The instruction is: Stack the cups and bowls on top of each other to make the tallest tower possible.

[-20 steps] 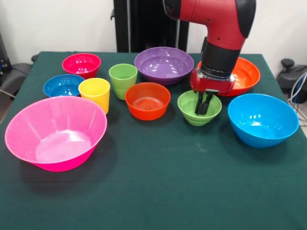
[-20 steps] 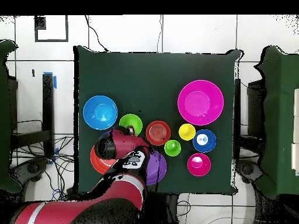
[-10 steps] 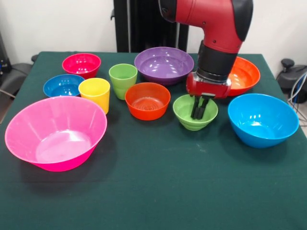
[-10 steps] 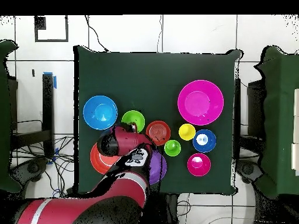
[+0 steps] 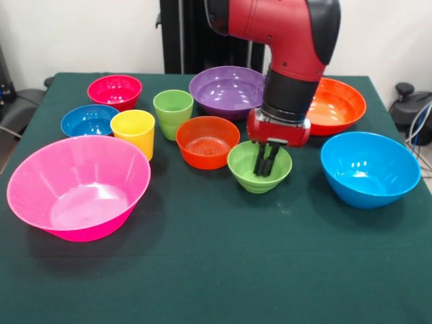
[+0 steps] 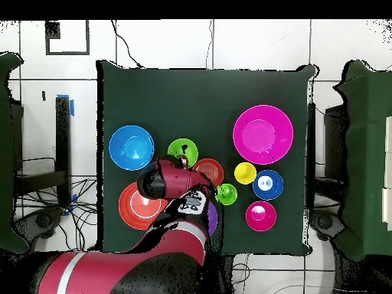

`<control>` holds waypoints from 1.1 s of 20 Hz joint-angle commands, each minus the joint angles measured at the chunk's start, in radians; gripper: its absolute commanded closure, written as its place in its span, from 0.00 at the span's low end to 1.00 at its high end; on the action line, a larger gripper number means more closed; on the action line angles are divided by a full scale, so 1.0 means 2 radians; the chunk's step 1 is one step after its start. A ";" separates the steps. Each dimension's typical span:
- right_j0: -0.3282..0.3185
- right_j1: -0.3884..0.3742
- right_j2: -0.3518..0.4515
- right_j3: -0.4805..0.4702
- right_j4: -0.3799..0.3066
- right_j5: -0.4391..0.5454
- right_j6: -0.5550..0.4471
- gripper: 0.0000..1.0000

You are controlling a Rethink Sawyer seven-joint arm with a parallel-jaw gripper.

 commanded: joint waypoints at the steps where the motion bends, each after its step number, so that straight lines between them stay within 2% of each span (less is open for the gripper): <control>1: -0.031 0.027 0.068 -0.042 -0.033 -0.018 0.048 1.00; 8: -0.049 0.023 0.084 -0.051 -0.046 -0.011 0.043 1.00; 17: -0.050 0.023 0.091 -0.065 -0.030 0.009 0.053 1.00; 22: -0.037 0.023 0.081 -0.074 -0.015 0.021 0.061 1.00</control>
